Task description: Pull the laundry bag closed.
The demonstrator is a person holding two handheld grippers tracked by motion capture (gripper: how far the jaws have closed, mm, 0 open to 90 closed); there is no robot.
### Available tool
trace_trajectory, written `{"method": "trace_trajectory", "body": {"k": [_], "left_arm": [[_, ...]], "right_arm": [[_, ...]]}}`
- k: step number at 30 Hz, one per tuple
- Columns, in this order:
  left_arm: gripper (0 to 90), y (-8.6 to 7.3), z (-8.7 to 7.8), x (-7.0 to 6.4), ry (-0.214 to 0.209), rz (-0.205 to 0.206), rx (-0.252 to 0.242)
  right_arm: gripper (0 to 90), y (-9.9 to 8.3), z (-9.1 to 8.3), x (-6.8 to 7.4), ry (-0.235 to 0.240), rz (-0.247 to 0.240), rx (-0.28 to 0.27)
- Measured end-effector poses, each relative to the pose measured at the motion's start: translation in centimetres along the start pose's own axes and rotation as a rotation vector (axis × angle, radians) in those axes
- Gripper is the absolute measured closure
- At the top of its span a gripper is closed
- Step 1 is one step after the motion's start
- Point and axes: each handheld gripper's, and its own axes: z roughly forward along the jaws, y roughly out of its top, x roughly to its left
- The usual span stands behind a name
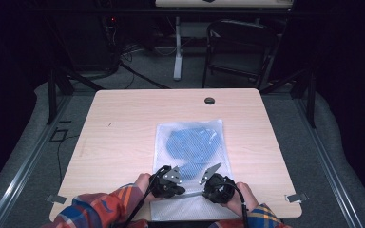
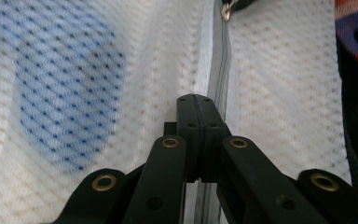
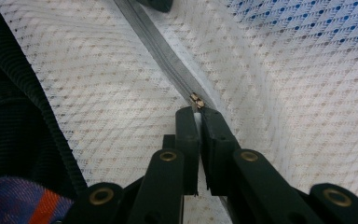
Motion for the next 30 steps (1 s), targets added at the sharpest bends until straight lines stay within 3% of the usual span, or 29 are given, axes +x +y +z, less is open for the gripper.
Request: {"method": "trace_trajectory", "body": {"k": [5,10,17,30], "left_arm": [[90.0,1.0,0.9,-0.6,-0.008,0.006,-0.037],[90.0,1.6,2.5,-1.2,0.000,0.027,0.002],[90.0,1.5,2.5,-1.3,0.001,0.036,-0.002],[90.0,1.4,2.5,-1.2,-0.006,0.047,-0.009]], "right_arm": [[86.6,0.0,0.0,0.1,0.003,0.000,-0.010],[86.4,0.0,0.2,0.1,0.010,-0.008,0.002],[86.7,-0.1,0.4,-0.3,0.022,-0.001,0.026],[86.9,-0.4,0.3,-0.5,0.029,-0.001,0.019]]}}
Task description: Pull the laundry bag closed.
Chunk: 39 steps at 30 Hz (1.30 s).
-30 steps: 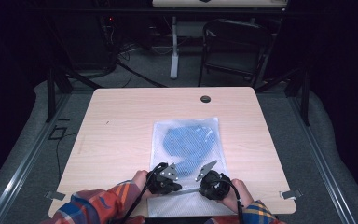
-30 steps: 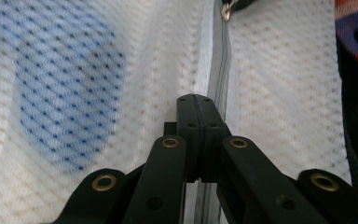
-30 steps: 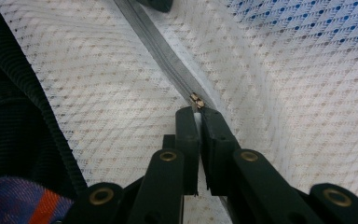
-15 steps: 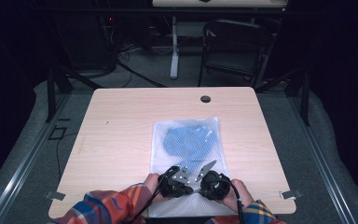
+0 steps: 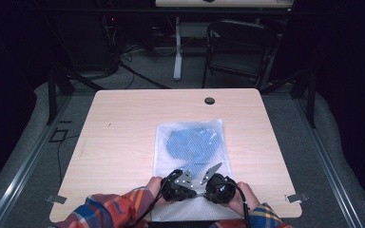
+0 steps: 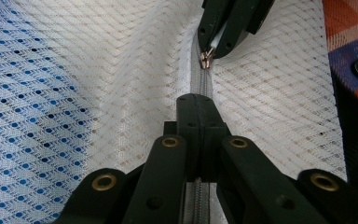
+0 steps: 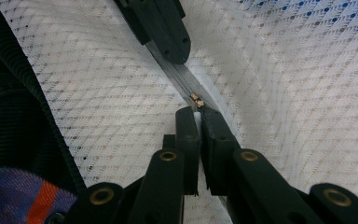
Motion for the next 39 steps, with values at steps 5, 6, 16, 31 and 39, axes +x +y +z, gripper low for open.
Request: {"method": "trace_trajectory", "body": {"k": [5,6,16,31,39], "left_arm": [[90.0,0.0,0.0,0.0,-0.001,0.001,0.001],[90.0,0.0,0.0,0.0,0.004,0.001,-0.005],[90.0,0.0,0.0,0.0,0.008,0.007,-0.001],[90.0,0.0,0.0,0.0,-0.003,0.002,0.004],[90.0,0.0,0.1,0.0,0.001,0.002,-0.005]], "right_arm": [[86.9,-0.1,0.0,-0.1,0.005,0.007,0.001],[86.9,-0.1,0.0,-0.1,0.002,0.009,0.003],[87.0,-0.7,-0.4,-0.3,-0.007,0.028,0.014],[87.0,-1.6,-1.0,-0.8,-0.020,0.043,0.025],[87.0,-2.1,-1.3,-1.1,-0.020,0.059,0.028]]}}
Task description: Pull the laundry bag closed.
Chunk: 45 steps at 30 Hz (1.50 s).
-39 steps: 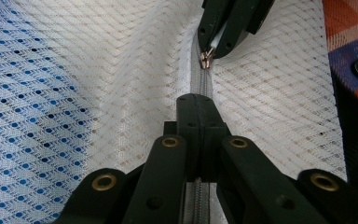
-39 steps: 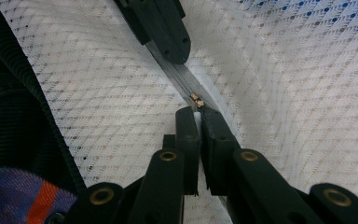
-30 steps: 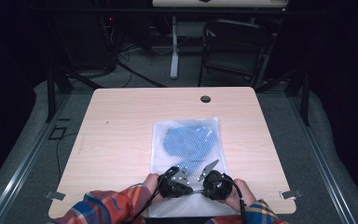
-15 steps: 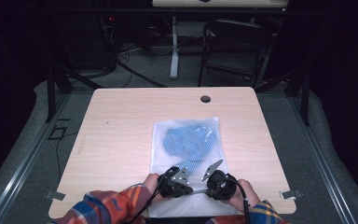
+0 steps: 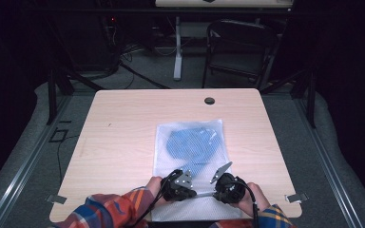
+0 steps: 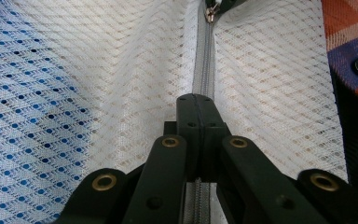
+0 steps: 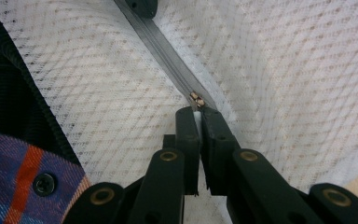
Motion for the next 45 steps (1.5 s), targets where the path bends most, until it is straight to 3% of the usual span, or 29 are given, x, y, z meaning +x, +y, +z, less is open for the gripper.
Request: {"method": "trace_trajectory", "body": {"k": [19,24,32,45], "left_arm": [[90.0,0.0,0.0,0.0,0.000,0.004,0.001],[90.0,0.2,0.0,-0.6,0.035,0.035,0.014],[90.0,1.8,0.9,-0.9,0.030,0.021,-0.066],[90.0,2.4,2.5,-1.0,0.032,0.020,-0.066]], "right_arm": [[87.0,-0.8,-0.4,-0.6,-0.001,0.020,0.014],[86.9,-0.6,-0.4,-0.5,-0.015,0.013,0.013],[86.9,-0.7,-0.4,-0.4,-0.012,0.017,0.004],[86.8,-0.6,-0.1,-0.4,-0.005,0.013,0.009]]}}
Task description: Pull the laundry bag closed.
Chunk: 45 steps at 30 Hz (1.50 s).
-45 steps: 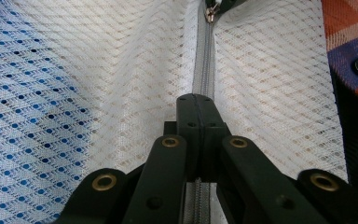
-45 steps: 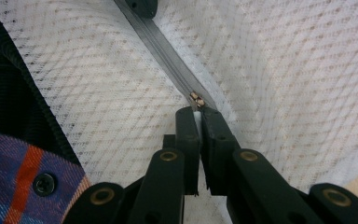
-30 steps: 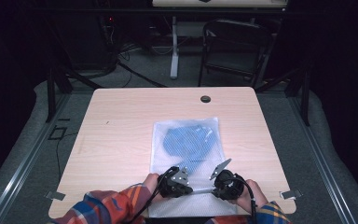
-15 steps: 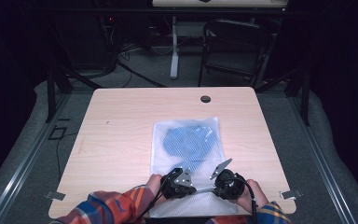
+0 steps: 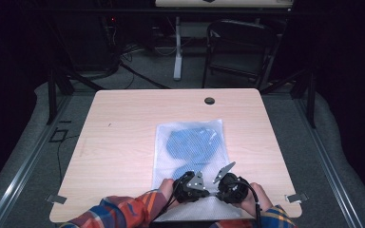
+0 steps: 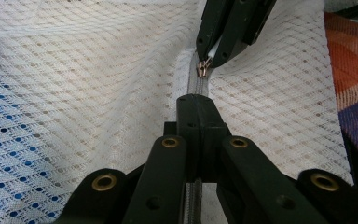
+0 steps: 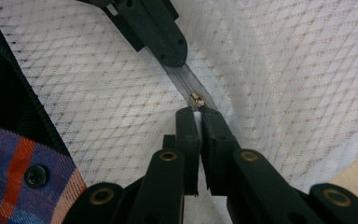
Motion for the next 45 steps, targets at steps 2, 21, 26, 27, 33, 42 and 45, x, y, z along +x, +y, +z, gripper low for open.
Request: {"method": "trace_trajectory", "body": {"k": [2,21,26,27,33,42,45], "left_arm": [[90.0,0.05,0.00,0.00,0.003,0.017,0.003],[90.0,-0.22,0.01,0.22,-0.023,-0.007,-0.011],[90.0,-0.23,0.00,0.22,-0.021,-0.007,-0.011],[90.0,-0.23,0.00,0.22,-0.021,-0.007,-0.011],[90.0,-0.22,0.00,0.27,-0.023,-0.007,-0.010],[90.0,-0.26,0.01,0.31,-0.025,-0.013,-0.014],[90.0,-0.31,0.06,0.36,-0.032,-0.022,-0.022]], "right_arm": [[86.9,-0.04,0.04,-0.09,0.000,-0.004,-0.004],[87.0,-0.23,-0.04,-0.16,-0.001,0.007,0.011],[87.0,-0.18,-0.06,-0.20,0.001,0.003,0.014],[87.1,-0.18,-0.06,-0.20,0.001,0.002,0.015],[87.1,-0.45,-0.25,-0.26,-0.001,0.005,0.021],[87.0,-0.69,-0.34,-0.32,-0.002,0.015,0.013],[87.1,-0.71,-0.36,-0.33,-0.001,0.016,0.014]]}}
